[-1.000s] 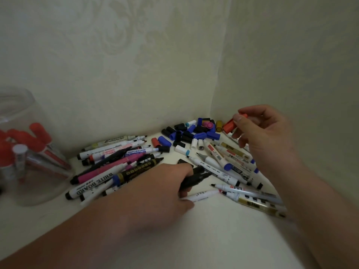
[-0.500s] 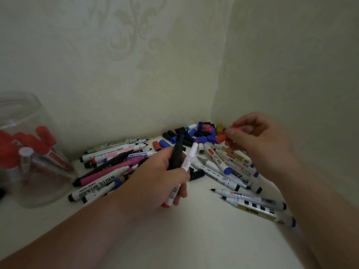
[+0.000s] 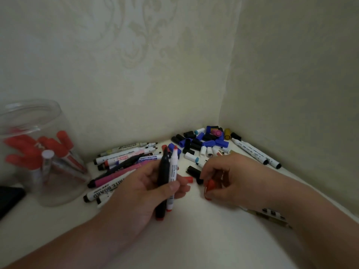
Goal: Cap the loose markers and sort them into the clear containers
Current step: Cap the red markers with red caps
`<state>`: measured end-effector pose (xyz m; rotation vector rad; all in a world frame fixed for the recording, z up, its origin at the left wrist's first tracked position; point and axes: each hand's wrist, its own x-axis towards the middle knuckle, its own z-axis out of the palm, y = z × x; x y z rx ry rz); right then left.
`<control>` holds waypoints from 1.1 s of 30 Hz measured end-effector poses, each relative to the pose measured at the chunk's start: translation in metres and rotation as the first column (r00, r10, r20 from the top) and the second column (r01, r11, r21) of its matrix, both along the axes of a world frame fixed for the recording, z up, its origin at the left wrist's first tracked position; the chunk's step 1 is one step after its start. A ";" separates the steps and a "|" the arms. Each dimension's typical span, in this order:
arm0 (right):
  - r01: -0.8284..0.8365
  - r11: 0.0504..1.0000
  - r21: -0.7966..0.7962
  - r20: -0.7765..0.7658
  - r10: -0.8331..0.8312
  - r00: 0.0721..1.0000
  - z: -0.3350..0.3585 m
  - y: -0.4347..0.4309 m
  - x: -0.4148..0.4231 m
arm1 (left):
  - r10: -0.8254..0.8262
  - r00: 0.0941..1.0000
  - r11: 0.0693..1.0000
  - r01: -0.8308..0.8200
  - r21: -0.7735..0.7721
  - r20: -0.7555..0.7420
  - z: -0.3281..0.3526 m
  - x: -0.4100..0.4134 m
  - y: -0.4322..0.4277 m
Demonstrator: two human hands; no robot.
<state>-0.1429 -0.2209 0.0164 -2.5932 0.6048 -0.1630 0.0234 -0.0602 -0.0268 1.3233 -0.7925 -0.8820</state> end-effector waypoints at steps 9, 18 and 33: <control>-0.008 0.998 0.057 0.038 0.006 0.999 0.001 -0.004 -0.003 | -0.079 0.995 0.992 0.073 0.107 0.054 -0.001 -0.004 0.004; 0.019 0.999 0.032 0.057 -0.020 0.998 0.000 -0.007 -0.003 | -0.150 0.966 0.988 0.153 0.001 0.209 0.000 -0.004 0.009; 0.180 0.983 -0.017 0.214 -0.173 0.961 0.019 -0.029 0.077 | 0.002 0.975 0.985 -0.040 -0.167 -0.220 0.000 0.000 0.000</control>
